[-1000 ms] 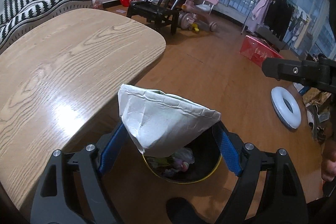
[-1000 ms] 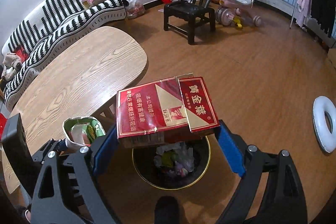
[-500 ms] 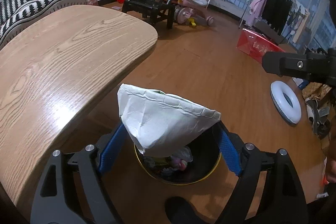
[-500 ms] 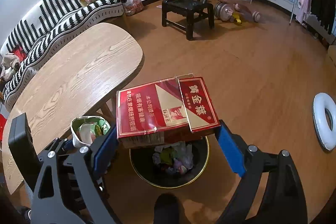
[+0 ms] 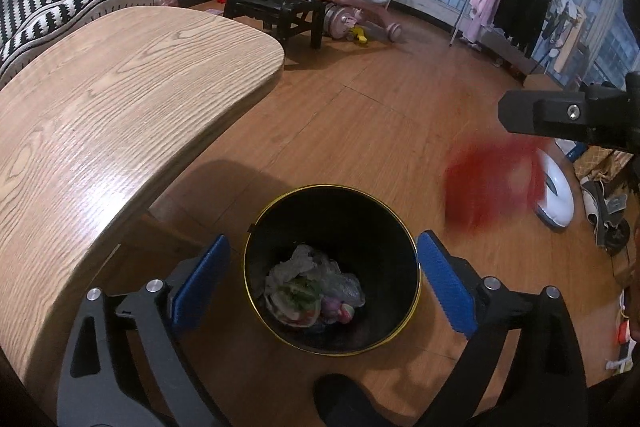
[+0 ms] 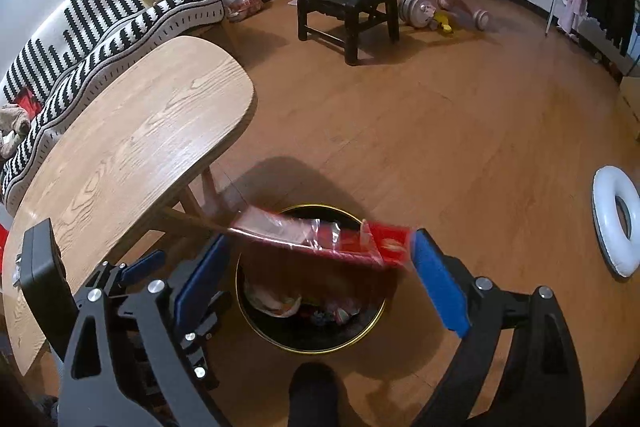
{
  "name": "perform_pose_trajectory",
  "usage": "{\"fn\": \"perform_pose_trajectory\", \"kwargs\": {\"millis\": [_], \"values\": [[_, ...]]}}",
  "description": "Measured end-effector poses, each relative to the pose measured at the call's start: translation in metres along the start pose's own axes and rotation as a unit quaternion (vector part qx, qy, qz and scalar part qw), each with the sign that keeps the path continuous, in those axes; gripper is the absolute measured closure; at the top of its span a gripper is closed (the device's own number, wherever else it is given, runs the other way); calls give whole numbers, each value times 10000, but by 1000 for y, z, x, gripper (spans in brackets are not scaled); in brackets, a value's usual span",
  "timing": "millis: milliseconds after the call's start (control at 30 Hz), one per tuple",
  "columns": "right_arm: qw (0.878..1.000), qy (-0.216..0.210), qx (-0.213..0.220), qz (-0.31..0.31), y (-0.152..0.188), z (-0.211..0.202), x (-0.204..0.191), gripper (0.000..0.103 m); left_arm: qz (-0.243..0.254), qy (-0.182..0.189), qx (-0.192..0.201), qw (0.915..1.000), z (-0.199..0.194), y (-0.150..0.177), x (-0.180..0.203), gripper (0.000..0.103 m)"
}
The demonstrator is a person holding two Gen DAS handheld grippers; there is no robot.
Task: Collect trash
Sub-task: 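Open both tools to drop the cup and cigarette box into the bin, then move both tools back over the medicine box and foil strip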
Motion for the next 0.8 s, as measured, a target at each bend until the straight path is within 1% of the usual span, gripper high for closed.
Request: {"fn": "perform_pose_trajectory", "kwargs": {"millis": [67,300,433,500,567,667,800], "values": [[10000,1,3,-8,0,0,-1,12,-20,0,-7,10000,1,0,-1,11],[10000,-1,13,-63,0,2,-5,12,-71,-44,17,10000,-4,1,-8,11],[9999,-68,87,-86,-1,-1,-13,9,-89,-175,38,9998,-14,3,-13,10],[9996,-147,193,-116,0,-6,-23,9,-102,-260,74,9996,-24,4,-18,9],[9991,-249,303,-135,0,-12,-32,8,-103,-431,146,9989,-40,6,-27,7],[9978,-398,478,-222,-2,-19,-53,7,-154,-713,313,9968,-71,13,-51,7],[9953,-646,521,-500,2,-22,-99,7,-522,-1119,394,9916,-111,29,-97,7]]}}
Point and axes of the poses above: each gripper's, at about its wrist camera, not at the fingertips, and z roughly the way its jaws point, x to its right, y to its underside, the point moved 2 cm from there along z, roughly the way its jaws point, and after that the axes turned 10 degrees about z, right-handed, at the moved point
